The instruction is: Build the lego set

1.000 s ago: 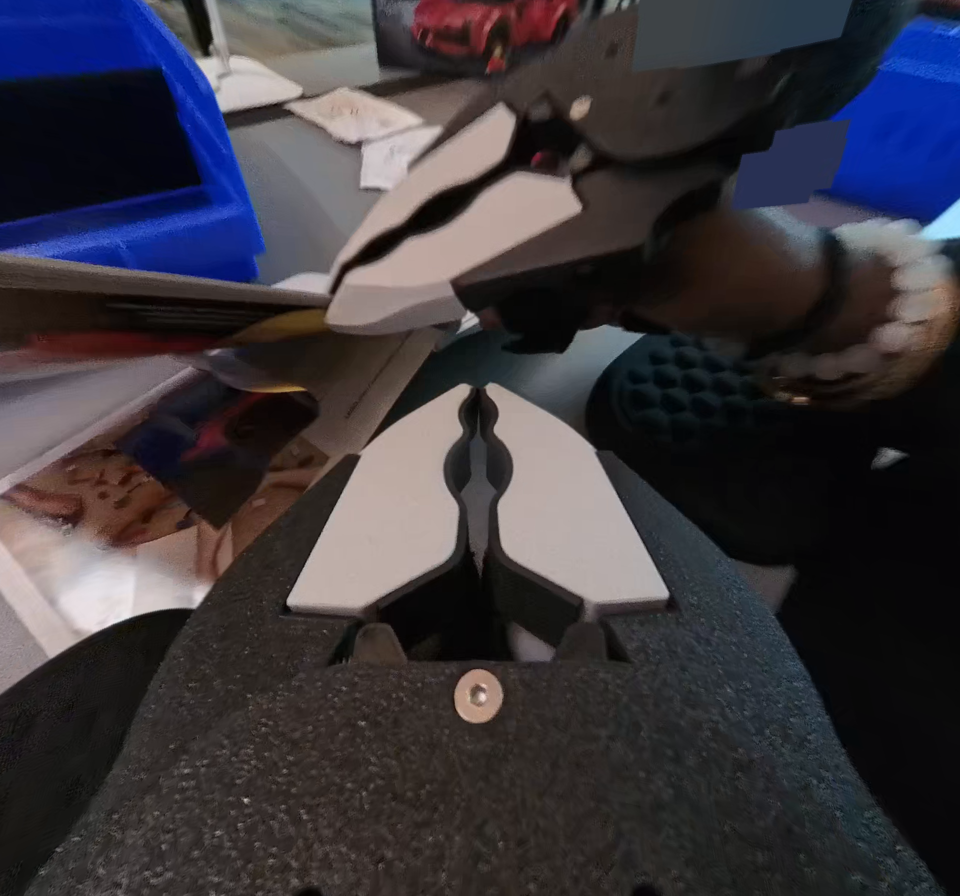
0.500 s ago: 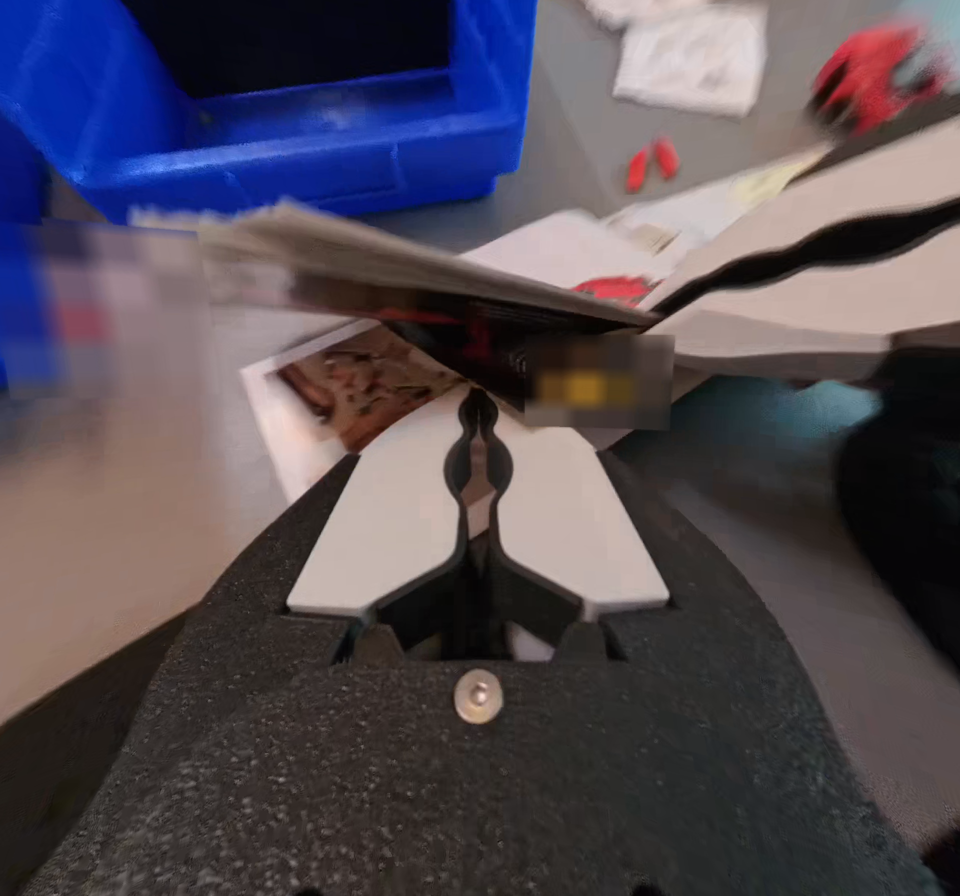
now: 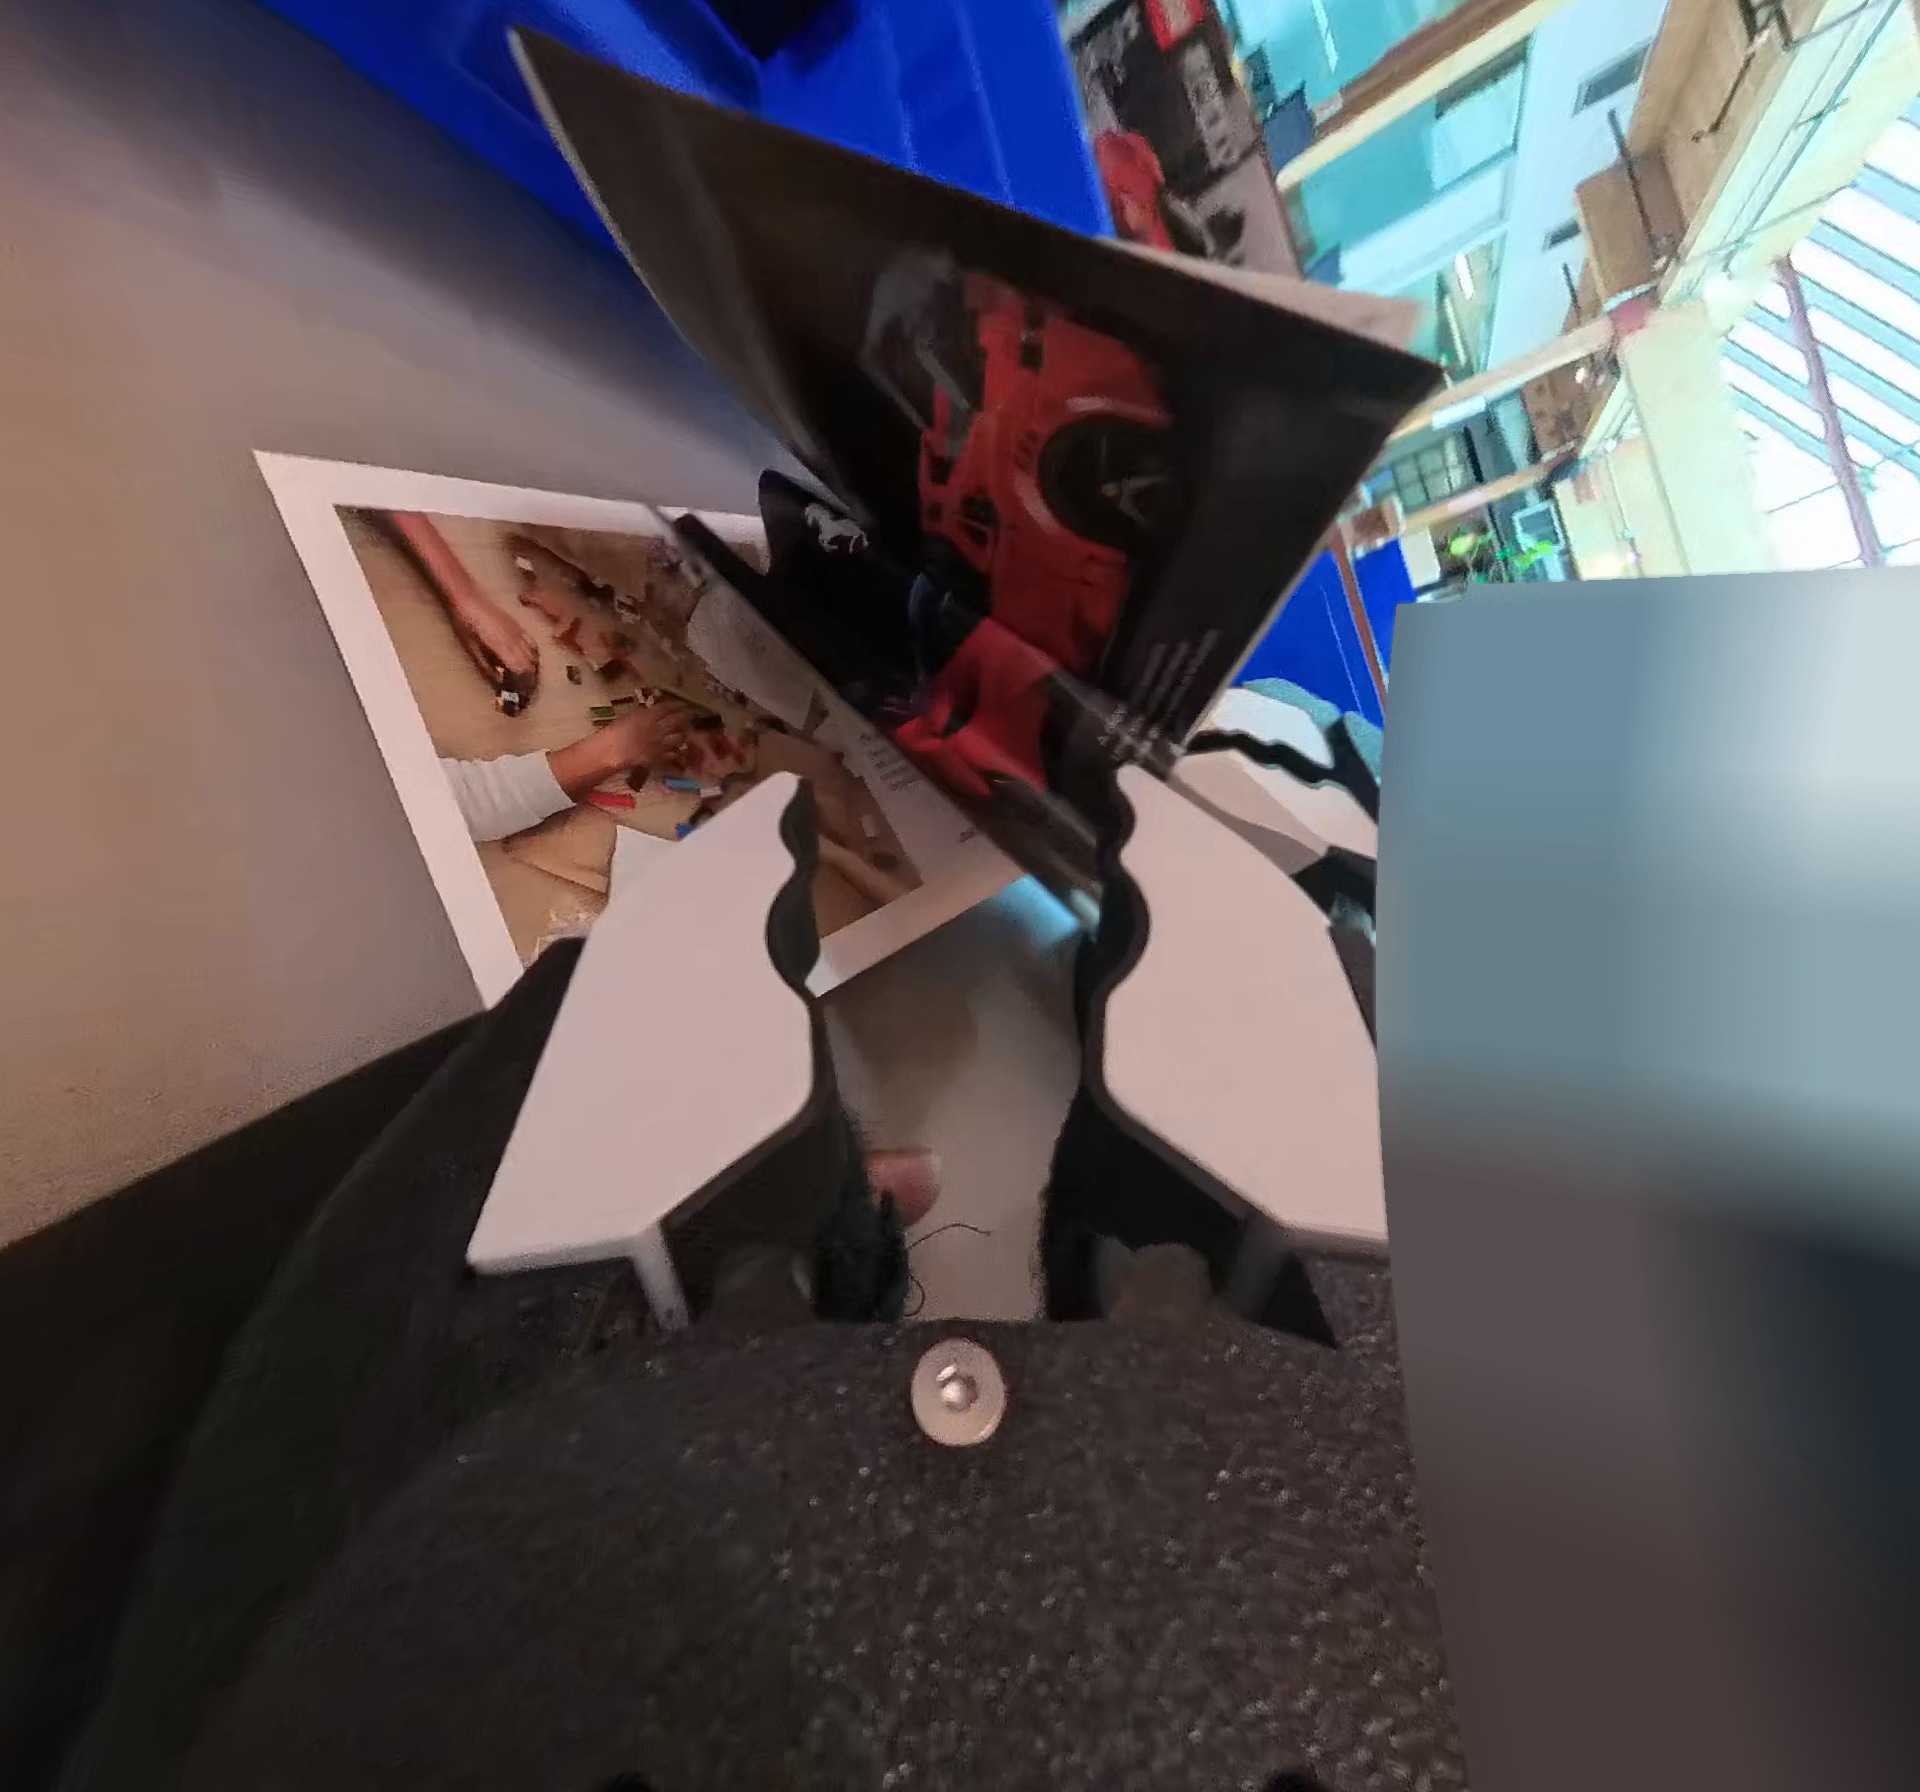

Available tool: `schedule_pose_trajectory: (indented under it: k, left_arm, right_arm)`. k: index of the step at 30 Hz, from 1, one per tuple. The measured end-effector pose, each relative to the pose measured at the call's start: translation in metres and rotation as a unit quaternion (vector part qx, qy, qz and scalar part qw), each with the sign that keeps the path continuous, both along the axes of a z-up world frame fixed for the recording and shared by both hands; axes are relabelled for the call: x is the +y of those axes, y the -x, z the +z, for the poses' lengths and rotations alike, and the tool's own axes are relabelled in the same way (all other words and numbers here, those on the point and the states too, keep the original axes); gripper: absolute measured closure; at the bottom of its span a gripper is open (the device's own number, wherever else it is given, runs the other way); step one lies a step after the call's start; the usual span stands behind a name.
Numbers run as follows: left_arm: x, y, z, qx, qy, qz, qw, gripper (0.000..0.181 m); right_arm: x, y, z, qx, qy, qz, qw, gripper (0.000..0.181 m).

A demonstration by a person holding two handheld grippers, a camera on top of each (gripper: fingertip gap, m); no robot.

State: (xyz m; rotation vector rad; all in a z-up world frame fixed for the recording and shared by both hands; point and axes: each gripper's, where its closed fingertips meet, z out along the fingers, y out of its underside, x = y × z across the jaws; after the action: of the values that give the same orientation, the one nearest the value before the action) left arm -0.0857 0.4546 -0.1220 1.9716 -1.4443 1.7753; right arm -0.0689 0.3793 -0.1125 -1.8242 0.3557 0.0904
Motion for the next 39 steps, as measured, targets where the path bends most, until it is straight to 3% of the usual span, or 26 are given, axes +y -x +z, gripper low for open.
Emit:
schedule_pose_trajectory:
  k: [5, 7, 9, 14, 18, 21, 24, 26, 28, 31, 34, 36, 39]
  left_arm:
    - [-0.023, -0.001, -0.016, 0.063, 0.038, -0.081, 0.994, 0.140]
    - [-0.024, -0.005, -0.011, 0.051, 0.047, -0.091, 0.993, 0.161]
    - [-0.011, -0.010, -0.013, 0.032, -0.014, -0.077, 0.996, 0.181]
    - [0.035, -0.018, 0.004, -0.014, -0.098, -0.049, 0.994, 0.181]
    - [0.040, -0.018, -0.016, 0.014, -0.152, -0.059, 0.986, 0.181]
    - [0.037, -0.010, -0.024, 0.027, -0.141, -0.070, 0.987, 0.181]
    - [0.038, -0.002, -0.035, 0.034, -0.167, -0.075, 0.983, 0.181]
    - [0.040, 0.001, -0.042, 0.039, -0.188, -0.074, 0.979, 0.181]
    - [0.041, 0.003, -0.045, 0.038, -0.200, -0.074, 0.976, 0.181]
    - [0.041, 0.005, -0.047, 0.036, -0.215, -0.075, 0.973, 0.181]
    - [0.042, 0.008, -0.049, 0.035, -0.234, -0.078, 0.968, 0.181]
    - [0.044, 0.010, -0.048, 0.033, -0.256, -0.070, 0.964, 0.181]
    - [0.059, 0.021, -0.044, 0.026, -0.369, -0.026, 0.929, 0.147]
  right_arm:
    - [0.000, 0.000, 0.000, 0.002, -0.004, 0.002, 1.000, 0.179]
    - [-0.001, 0.001, 0.000, -0.001, -0.002, 0.002, 1.000, 0.178]
    - [-0.002, 0.001, -0.001, -0.008, 0.004, 0.002, 1.000, 0.178]
    - [0.005, 0.009, -0.017, -0.050, 0.066, 0.020, 0.996, 0.178]
    - [0.013, 0.020, -0.041, -0.069, 0.151, 0.061, 0.984, 0.178]
    - [0.012, 0.034, -0.058, -0.042, 0.199, 0.113, 0.973, 0.174]
    - [0.007, 0.054, -0.067, 0.027, 0.241, 0.188, 0.952, 0.152]
    - [0.004, 0.067, -0.054, 0.091, 0.238, 0.253, 0.933, 0.150]
    - [0.010, 0.062, -0.026, 0.117, 0.196, 0.285, 0.931, 0.162]
    - [0.036, 0.003, -0.011, -0.008, 0.141, 0.192, 0.971, 0.177]
    - [0.043, -0.019, -0.053, -0.146, 0.228, 0.182, 0.945, 0.181]
    - [0.044, -0.020, -0.078, -0.184, 0.261, 0.188, 0.929, 0.179]
    - [0.051, -0.018, -0.075, -0.175, 0.208, 0.163, 0.948, 0.181]
